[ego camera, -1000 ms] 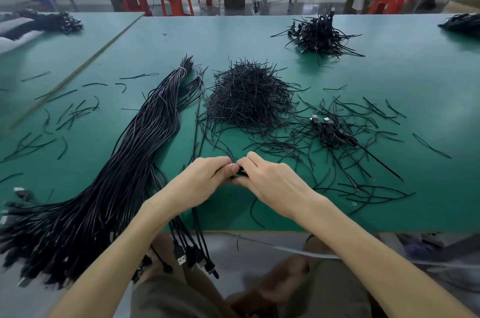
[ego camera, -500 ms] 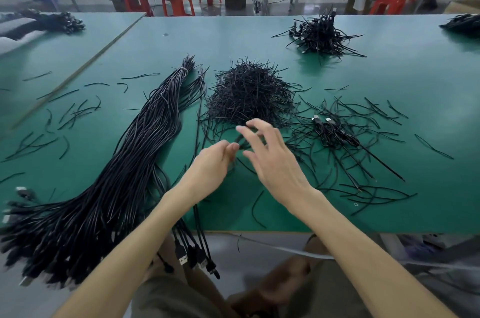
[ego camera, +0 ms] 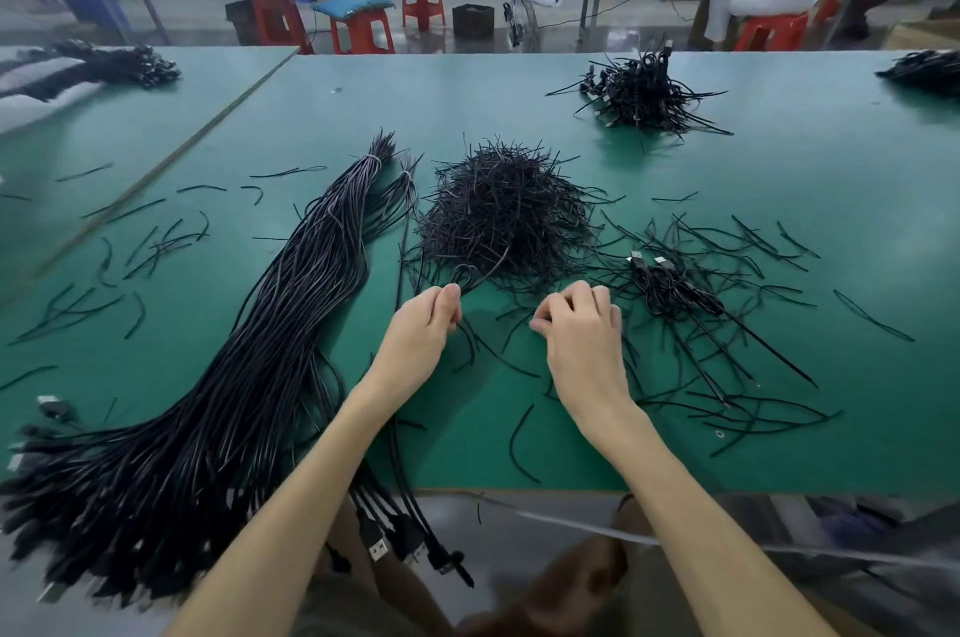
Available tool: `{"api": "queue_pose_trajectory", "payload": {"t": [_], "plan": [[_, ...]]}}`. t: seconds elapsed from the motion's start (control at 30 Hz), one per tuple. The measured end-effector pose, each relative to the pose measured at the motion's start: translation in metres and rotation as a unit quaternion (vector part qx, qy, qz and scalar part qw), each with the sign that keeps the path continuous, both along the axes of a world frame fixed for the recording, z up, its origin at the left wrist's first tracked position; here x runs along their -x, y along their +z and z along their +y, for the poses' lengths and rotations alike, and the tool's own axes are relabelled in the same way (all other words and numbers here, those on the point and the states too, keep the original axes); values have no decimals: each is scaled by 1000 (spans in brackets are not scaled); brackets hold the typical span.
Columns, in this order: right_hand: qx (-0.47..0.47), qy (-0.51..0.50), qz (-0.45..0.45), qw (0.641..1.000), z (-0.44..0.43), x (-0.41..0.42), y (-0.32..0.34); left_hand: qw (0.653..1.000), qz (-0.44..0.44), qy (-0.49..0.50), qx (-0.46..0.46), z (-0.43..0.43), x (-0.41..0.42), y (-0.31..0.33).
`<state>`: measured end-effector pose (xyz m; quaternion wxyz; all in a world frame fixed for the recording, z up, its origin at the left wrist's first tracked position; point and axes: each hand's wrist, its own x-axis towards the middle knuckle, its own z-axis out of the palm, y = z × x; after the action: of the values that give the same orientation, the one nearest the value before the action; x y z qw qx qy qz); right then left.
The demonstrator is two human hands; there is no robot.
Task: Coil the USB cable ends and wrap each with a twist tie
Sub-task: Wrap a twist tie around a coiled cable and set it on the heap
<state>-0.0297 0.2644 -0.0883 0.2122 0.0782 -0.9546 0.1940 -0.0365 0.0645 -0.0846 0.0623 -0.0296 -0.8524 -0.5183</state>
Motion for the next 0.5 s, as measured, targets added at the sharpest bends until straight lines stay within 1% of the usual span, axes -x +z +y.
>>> {"api": "queue_pose_trajectory", "payload": {"t": [0.13,0.2,0.3,0.4,0.43,0.5], "plan": [[61,18,45,997,0,-3,6,999,11,2,38,2,-1,0],[78,29,58,995,1,-4,8,997,15,5,76,3,-2,0],[85,61,69,992,-1,-6,10,993,-2,23,119,10,-1,2],[81,84,100,988,-2,-8,10,984,-12,36,174,18,0,9],[89,84,111,986,-2,-9,11,984,-8,33,177,22,0,11],[111,79,125,983,-1,-10,12,989,-3,15,147,32,-1,16]]}}
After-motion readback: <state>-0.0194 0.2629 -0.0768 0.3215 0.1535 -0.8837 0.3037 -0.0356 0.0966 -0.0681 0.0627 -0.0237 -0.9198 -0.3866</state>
